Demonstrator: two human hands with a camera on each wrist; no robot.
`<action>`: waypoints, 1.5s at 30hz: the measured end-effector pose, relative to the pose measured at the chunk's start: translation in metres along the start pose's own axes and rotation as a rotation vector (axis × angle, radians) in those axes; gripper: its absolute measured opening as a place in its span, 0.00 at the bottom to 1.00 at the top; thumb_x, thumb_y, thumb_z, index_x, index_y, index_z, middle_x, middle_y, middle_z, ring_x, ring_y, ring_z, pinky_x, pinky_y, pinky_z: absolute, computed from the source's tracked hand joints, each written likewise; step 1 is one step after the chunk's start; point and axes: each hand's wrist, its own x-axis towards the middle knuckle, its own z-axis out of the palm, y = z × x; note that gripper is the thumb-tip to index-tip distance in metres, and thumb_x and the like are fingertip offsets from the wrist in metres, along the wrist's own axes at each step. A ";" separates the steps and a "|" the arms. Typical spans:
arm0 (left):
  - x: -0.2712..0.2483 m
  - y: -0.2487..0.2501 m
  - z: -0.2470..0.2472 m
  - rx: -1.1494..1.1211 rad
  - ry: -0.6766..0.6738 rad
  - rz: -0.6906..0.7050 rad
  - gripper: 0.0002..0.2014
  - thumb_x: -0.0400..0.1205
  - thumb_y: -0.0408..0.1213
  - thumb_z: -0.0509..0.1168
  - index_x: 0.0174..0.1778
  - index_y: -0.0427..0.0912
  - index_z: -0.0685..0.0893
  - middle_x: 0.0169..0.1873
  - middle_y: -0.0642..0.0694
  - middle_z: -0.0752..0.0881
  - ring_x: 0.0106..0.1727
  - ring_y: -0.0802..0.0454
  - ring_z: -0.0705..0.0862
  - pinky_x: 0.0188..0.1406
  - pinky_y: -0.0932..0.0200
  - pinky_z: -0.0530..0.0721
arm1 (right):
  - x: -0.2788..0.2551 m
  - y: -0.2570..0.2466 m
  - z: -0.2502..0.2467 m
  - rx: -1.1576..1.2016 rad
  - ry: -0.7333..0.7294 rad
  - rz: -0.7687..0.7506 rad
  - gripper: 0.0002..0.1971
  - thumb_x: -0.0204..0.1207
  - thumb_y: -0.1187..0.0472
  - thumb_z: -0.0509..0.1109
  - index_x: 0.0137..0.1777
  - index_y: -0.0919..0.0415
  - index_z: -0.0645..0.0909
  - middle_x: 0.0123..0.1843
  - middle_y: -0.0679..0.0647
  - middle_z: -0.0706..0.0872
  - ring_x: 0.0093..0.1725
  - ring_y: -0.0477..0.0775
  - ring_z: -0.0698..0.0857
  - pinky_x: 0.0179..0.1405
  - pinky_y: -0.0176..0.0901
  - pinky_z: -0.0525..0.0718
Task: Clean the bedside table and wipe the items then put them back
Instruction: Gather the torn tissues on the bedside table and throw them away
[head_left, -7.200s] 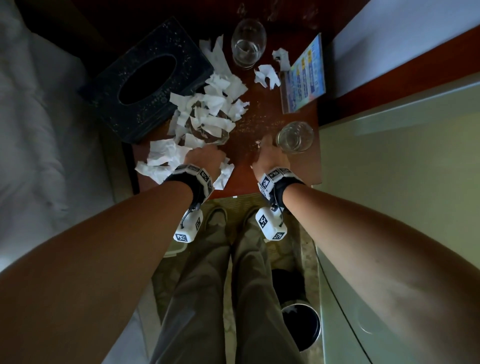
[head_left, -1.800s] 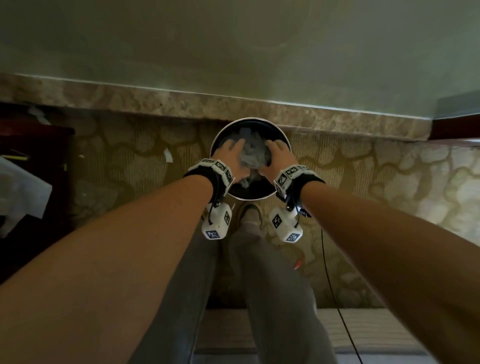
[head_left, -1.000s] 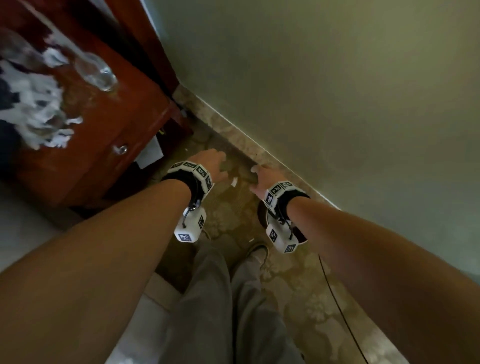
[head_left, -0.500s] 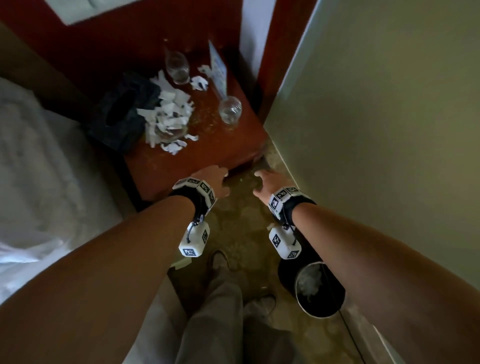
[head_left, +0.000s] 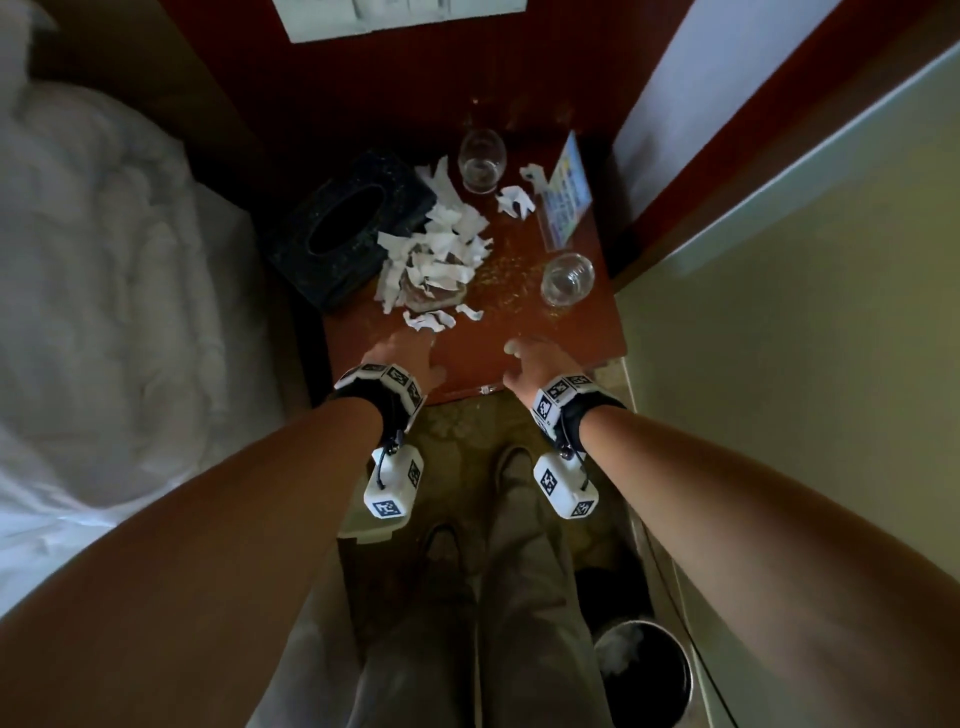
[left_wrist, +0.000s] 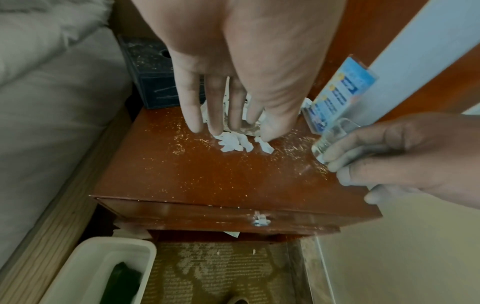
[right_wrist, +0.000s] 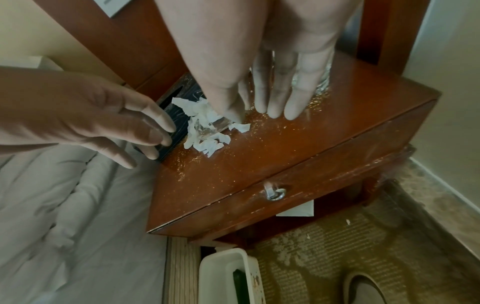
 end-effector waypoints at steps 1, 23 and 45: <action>0.008 -0.002 -0.002 -0.007 0.001 -0.033 0.26 0.81 0.51 0.65 0.75 0.49 0.73 0.72 0.43 0.76 0.66 0.40 0.80 0.54 0.50 0.80 | 0.011 -0.002 -0.002 -0.001 -0.001 -0.016 0.22 0.81 0.55 0.68 0.74 0.53 0.74 0.75 0.53 0.76 0.70 0.56 0.79 0.69 0.51 0.80; 0.115 0.017 0.045 -0.429 0.229 -0.574 0.47 0.71 0.65 0.71 0.77 0.38 0.64 0.71 0.40 0.70 0.71 0.37 0.74 0.60 0.43 0.80 | 0.145 -0.013 0.020 -0.148 0.101 -0.199 0.14 0.76 0.53 0.70 0.58 0.56 0.79 0.66 0.52 0.71 0.70 0.58 0.69 0.55 0.56 0.83; 0.104 -0.022 0.020 -0.476 0.201 -0.421 0.12 0.82 0.33 0.63 0.61 0.44 0.82 0.56 0.38 0.85 0.58 0.37 0.84 0.50 0.49 0.83 | 0.134 -0.024 -0.006 0.129 0.158 -0.161 0.15 0.80 0.69 0.63 0.52 0.52 0.89 0.51 0.53 0.89 0.42 0.51 0.85 0.41 0.39 0.80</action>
